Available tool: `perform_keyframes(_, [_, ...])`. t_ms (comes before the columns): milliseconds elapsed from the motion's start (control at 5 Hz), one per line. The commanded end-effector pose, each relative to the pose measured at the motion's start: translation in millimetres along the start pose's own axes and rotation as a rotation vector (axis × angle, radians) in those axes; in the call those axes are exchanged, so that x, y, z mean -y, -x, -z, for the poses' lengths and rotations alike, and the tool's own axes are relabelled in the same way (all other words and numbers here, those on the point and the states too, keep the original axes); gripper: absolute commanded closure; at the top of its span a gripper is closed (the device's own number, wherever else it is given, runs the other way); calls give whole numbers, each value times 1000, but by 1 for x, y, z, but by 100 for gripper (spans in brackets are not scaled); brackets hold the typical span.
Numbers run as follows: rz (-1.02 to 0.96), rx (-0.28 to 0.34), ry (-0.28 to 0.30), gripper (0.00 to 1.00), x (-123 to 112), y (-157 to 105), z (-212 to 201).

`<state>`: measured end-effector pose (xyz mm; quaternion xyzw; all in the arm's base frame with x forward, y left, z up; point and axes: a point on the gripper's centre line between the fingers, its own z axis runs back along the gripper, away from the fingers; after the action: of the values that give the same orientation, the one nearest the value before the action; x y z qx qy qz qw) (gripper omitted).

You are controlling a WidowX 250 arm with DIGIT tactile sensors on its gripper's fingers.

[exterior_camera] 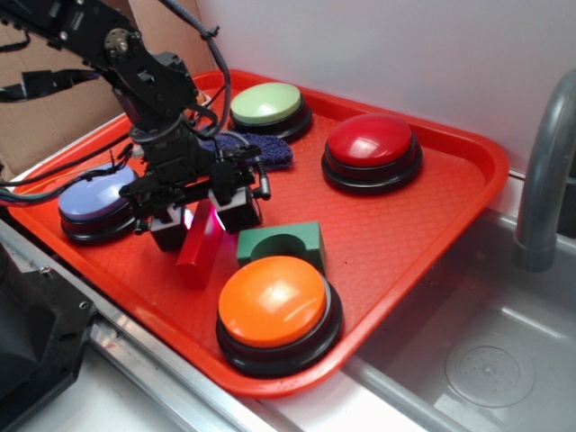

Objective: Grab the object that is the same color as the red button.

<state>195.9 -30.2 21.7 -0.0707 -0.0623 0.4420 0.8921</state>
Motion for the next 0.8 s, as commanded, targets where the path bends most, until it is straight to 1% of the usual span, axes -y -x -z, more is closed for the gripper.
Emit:
perform_keyframes(0, [296,7,-40,100,28,-26,-63])
perform_keyframes(200, [474,-12,-91,100,38,-29,-96])
perform_keyframes(400, [666,12,-133,100,45,-36,-129])
perform_keyframes(600, [706,54,-72,100,45,-47,-149])
